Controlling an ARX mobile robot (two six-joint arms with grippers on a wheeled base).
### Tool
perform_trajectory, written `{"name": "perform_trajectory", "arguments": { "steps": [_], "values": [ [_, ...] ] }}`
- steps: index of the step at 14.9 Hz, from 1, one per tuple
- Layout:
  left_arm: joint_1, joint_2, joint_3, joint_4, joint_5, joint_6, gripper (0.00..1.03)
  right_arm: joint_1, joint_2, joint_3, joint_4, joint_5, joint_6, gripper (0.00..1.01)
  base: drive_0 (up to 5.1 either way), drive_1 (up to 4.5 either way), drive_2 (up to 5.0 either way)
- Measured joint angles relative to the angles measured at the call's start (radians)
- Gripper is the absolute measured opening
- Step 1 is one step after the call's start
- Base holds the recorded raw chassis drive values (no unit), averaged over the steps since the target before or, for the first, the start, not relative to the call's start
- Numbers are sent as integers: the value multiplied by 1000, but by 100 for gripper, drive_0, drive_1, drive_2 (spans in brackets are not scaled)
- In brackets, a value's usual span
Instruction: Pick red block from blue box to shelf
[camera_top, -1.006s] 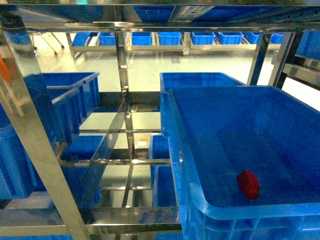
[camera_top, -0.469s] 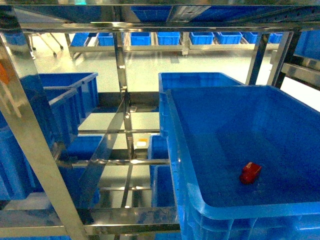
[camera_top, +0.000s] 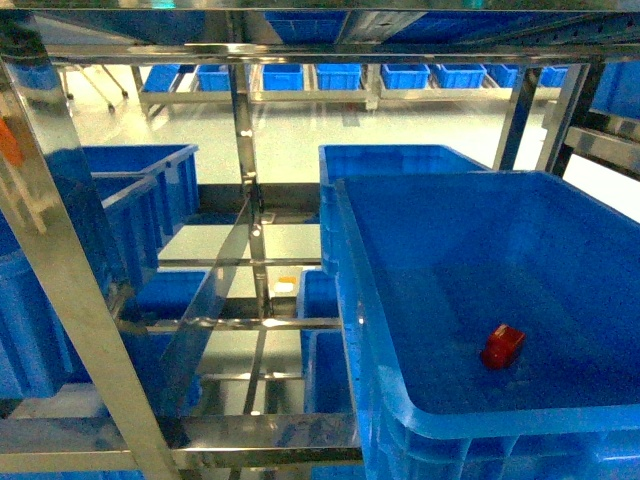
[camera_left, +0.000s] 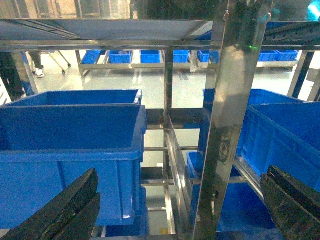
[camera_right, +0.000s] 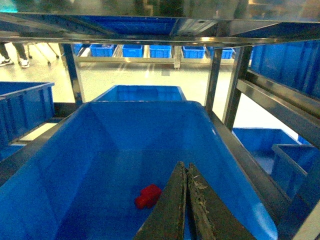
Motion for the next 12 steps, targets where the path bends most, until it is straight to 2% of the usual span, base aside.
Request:
{"name": "perform_trajectory", "arguments": {
  "steps": [1, 2, 3, 6, 12],
  "values": [
    [0, 0, 0, 0, 0, 0, 98, -71, -51, 0, -45, -54, 0, 2, 0, 0, 0],
    [0, 0, 0, 0, 0, 0, 98, -85, -97, 0, -89, -54, 1, 2, 0, 0, 0],
    [0, 0, 0, 0, 0, 0, 98, -77, -146, 0, -133, -70, 2, 2, 0, 0, 0],
    [0, 0, 0, 0, 0, 0, 98, -79, -261, 0, -244, -71, 2, 2, 0, 0, 0],
    [0, 0, 0, 0, 0, 0, 98, -79, -404, 0, -386, -71, 1, 2, 0, 0, 0]
  ]
}}
